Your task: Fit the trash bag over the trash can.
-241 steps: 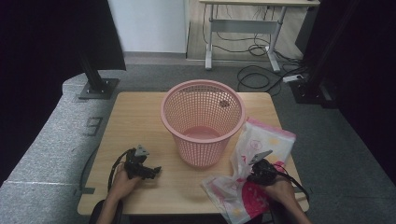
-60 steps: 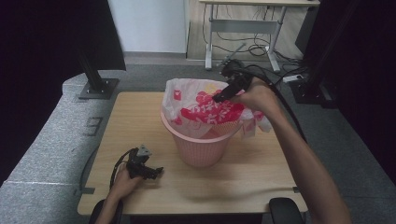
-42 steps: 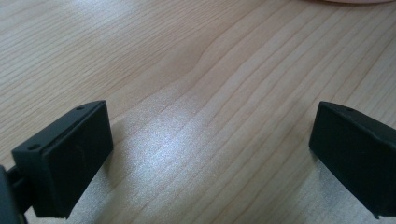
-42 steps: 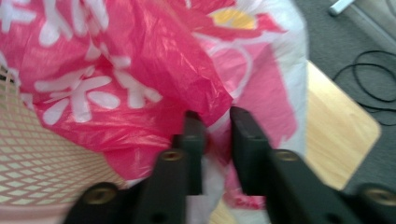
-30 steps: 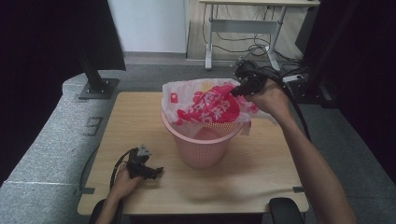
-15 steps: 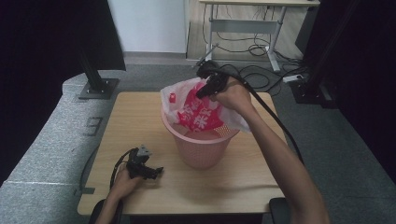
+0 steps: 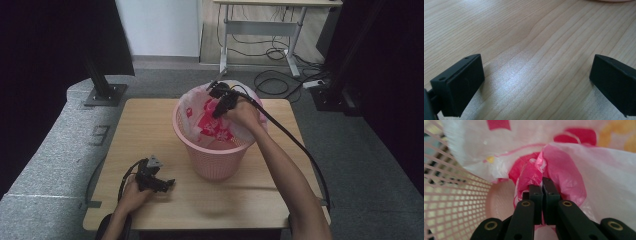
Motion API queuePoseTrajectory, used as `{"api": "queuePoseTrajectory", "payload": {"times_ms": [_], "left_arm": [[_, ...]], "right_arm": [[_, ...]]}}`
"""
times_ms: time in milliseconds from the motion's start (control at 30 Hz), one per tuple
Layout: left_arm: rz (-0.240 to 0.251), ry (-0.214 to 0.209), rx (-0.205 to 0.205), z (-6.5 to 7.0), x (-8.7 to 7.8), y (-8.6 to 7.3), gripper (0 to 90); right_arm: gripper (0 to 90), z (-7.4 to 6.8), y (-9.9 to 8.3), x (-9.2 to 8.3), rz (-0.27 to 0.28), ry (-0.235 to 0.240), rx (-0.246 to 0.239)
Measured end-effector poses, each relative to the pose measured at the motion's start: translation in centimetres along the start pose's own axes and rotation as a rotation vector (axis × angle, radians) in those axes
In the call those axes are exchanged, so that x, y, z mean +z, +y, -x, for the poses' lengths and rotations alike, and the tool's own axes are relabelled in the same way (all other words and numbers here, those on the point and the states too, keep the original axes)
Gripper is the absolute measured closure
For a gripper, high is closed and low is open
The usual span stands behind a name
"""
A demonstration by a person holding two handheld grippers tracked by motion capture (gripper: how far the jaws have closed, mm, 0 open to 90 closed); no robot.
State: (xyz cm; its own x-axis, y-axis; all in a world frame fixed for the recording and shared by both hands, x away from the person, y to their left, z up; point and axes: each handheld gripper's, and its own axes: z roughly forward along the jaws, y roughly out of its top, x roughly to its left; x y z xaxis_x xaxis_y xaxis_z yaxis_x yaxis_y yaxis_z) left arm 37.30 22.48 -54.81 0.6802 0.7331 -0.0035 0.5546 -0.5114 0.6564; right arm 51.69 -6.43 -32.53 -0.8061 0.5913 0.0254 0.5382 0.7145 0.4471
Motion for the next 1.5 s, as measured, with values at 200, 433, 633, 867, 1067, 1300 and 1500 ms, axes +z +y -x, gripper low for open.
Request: {"api": "queuePoseTrajectory", "payload": {"times_ms": [200,433,633,867,1067,1300,1500], "left_arm": [[0.000,0.000,0.000,0.0,0.0,0.0,0.0],[0.001,-0.001,-0.001,0.0,0.0,0.0,0.0],[0.001,-0.001,-0.001,0.0,0.0,0.0,0.0],[0.001,-0.001,0.000,0.0,0.0,0.0,0.0],[0.001,0.001,-0.001,0.0,0.0,0.0,0.0],[0.001,0.001,-0.001,0.0,0.0,0.0,0.0],[0.002,0.000,-0.002,0.0,0.0,0.0,0.0]], "right_arm": [[48.9,0.0,-0.9,-1.3,-0.035,0.062,-0.037],[37.0,0.2,-0.5,-7.7,0.119,0.022,-0.036],[29.2,3.3,-0.5,-8.8,0.151,-0.220,0.035],[36.3,6.5,-2.0,-4.0,0.067,-0.311,0.049],[53.4,6.9,-3.0,-3.2,0.067,-0.253,0.053],[28.5,6.7,-2.5,-5.4,0.161,-0.232,0.074],[59.6,7.5,-2.0,-4.0,0.108,-0.207,0.083]]}}
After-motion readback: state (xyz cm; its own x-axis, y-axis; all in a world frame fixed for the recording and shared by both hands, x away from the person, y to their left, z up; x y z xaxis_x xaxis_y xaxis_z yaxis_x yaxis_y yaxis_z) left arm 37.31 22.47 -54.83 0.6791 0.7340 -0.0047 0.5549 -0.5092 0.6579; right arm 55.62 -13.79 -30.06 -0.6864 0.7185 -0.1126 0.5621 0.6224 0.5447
